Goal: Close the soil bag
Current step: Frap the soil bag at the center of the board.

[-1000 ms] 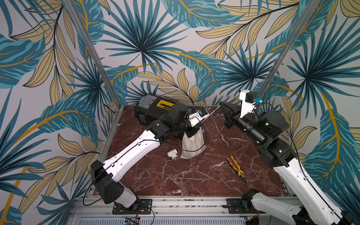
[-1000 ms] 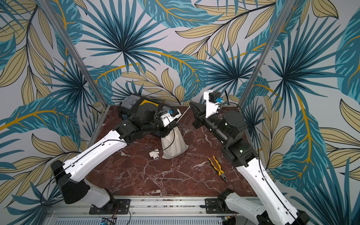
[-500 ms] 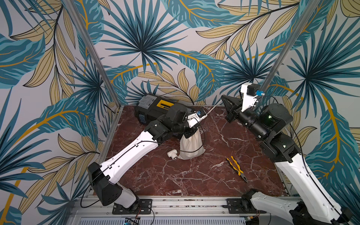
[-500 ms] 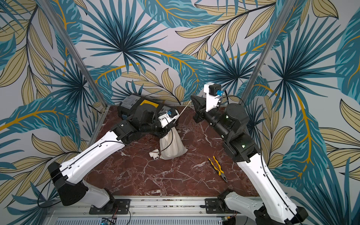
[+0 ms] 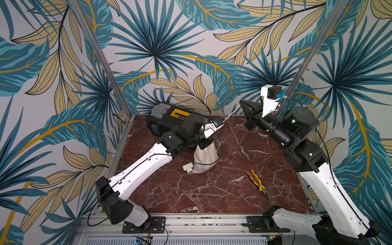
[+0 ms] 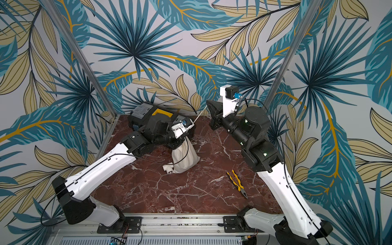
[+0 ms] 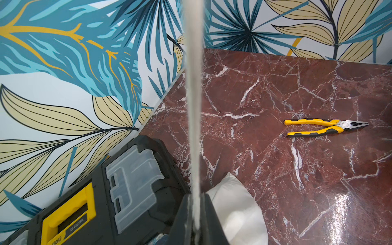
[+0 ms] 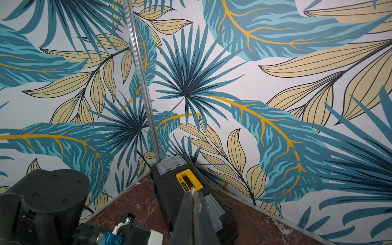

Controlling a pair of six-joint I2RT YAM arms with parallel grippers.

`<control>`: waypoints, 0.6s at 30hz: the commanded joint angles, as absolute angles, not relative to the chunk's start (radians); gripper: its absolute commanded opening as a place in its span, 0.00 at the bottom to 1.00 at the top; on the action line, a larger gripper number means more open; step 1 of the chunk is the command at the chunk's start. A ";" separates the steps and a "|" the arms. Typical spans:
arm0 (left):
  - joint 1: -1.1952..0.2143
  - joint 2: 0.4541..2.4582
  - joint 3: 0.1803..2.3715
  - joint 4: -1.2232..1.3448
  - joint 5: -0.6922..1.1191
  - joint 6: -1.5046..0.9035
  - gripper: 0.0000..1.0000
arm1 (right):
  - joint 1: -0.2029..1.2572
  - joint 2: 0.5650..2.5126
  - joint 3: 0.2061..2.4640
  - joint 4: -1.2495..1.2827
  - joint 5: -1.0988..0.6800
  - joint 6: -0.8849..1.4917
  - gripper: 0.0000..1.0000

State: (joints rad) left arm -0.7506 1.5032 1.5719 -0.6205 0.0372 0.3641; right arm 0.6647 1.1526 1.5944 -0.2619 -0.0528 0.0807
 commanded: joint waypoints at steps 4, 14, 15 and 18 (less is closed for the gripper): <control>-0.731 1.525 1.492 -0.888 -0.088 0.385 0.13 | 0.655 1.101 1.712 0.025 0.020 0.055 0.00; -0.724 1.521 1.462 -0.886 -0.056 0.377 0.00 | 0.653 1.073 1.613 0.005 0.131 0.021 0.00; -0.721 1.516 1.462 -0.882 -0.056 0.374 0.00 | 0.653 1.067 1.595 0.005 0.148 0.016 0.00; -0.721 1.497 1.464 -0.871 -0.029 0.373 0.00 | 0.654 1.053 1.527 0.012 0.198 0.003 0.00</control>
State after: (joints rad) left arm -0.7506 1.4864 1.5223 -0.6193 0.0196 0.3775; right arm 0.6678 1.1385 1.5345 -0.2733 0.0490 0.0326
